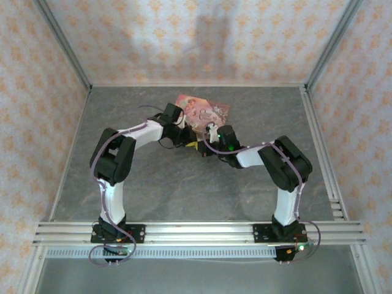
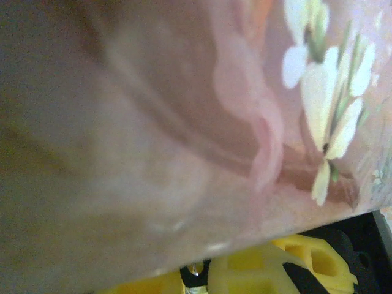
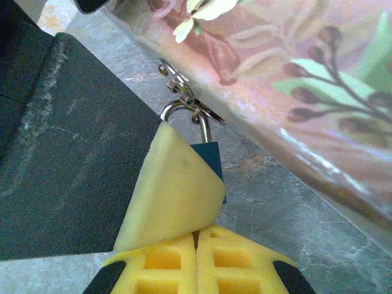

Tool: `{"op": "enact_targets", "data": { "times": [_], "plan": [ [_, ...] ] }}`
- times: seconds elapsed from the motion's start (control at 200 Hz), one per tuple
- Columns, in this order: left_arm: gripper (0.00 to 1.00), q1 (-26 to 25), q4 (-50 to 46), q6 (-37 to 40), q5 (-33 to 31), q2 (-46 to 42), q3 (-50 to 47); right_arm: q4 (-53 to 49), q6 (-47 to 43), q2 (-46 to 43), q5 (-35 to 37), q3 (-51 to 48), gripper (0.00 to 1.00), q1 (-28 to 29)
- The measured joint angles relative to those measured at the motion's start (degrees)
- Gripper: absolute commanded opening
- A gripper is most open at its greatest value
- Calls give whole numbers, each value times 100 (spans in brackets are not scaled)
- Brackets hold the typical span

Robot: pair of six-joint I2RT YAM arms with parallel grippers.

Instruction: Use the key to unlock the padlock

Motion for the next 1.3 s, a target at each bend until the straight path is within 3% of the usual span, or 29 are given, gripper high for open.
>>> {"op": "enact_targets", "data": {
  "times": [0.06,0.155,0.25,0.58,0.806,1.026,1.301],
  "plan": [
    [22,15,44,-46,-50,-42,-50,184,197,74,-129,-11,1,-28],
    [26,20,114,-74,-105,-133,-133,387,428,173,-282,-11,26,-66],
    [27,2,111,-72,-68,-286,-188,382,444,175,-234,-33,35,-66],
    [27,-52,129,-55,-61,-507,-223,-186,-87,-210,221,-313,36,-87],
    [27,-61,26,85,-181,-1266,-616,-1027,-769,-800,688,-404,40,-42],
    [30,-11,-35,146,-743,-2190,-1209,-1303,-1207,-872,1143,-129,45,382],
    [38,339,-72,81,-1565,-3040,-1952,-1325,-1185,-214,2286,789,51,1156]
  ]
}}
